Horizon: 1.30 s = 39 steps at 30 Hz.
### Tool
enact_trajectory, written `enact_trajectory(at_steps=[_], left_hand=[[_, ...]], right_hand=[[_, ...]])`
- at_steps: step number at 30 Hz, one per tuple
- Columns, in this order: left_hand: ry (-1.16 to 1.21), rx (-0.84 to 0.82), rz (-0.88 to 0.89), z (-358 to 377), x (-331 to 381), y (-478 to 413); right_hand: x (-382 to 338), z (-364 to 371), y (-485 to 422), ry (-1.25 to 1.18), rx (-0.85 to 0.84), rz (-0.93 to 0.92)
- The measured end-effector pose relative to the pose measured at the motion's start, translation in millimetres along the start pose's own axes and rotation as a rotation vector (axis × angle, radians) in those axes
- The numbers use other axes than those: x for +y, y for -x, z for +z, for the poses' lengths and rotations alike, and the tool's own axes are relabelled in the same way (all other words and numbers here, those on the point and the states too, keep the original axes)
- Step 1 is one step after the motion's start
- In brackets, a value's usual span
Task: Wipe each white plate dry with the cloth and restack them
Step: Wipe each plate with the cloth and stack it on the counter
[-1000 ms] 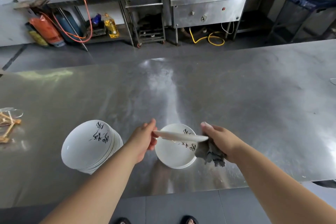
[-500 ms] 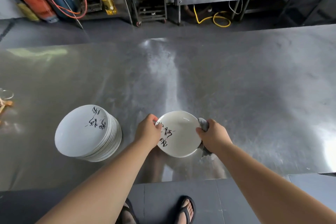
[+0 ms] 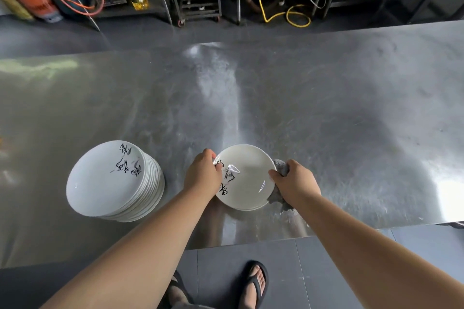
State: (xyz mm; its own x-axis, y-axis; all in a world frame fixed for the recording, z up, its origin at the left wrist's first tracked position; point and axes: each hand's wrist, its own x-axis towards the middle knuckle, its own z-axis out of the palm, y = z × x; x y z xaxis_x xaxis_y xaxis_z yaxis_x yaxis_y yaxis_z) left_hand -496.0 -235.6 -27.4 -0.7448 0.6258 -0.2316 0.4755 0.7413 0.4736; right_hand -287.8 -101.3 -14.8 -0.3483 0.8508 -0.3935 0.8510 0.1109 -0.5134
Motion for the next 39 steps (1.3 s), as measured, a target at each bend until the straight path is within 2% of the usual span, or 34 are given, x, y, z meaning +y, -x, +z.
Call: enact_trajectory(at_steps=[5,11,16,20,24,28,33,39], left_hand=[[0.038,-0.036,-0.013,-25.7,-4.8,2.7],[0.144,0.096,0.053,-105.4,-25.5,2.0],[0.157,0.156,0.03,-177.9,-88.8,-3.2],[0.12,0.215,-0.081,-213.8,-158.3,-5.9],[0.072,0.201,-0.171,-227.7,-219.6,1.3],[0.018,0.127,-0.188,-226.0,-256.7,9.7],[-0.069,0.033,-0.096,-219.0,-273.1,14.4],[0.03,0.02,-0.025,-223.5,-271.0,13.4]], right_hand=[[-22.3,-19.4,12.9,0.023,0.089,-0.016],[-103.0,-24.6,33.3,0.0,0.073,-0.146],[-181.7,12.2,57.0,-0.023,0.007,-0.261],[-228.6,56.4,80.1,0.03,-0.078,-0.323],[-251.7,97.2,100.2,0.064,-0.165,-0.316],[-256.4,128.0,112.8,0.16,-0.15,-0.279],[-259.0,144.6,126.5,0.075,-0.158,-0.243],[-263.7,147.5,137.3,-0.047,-0.171,-0.198]])
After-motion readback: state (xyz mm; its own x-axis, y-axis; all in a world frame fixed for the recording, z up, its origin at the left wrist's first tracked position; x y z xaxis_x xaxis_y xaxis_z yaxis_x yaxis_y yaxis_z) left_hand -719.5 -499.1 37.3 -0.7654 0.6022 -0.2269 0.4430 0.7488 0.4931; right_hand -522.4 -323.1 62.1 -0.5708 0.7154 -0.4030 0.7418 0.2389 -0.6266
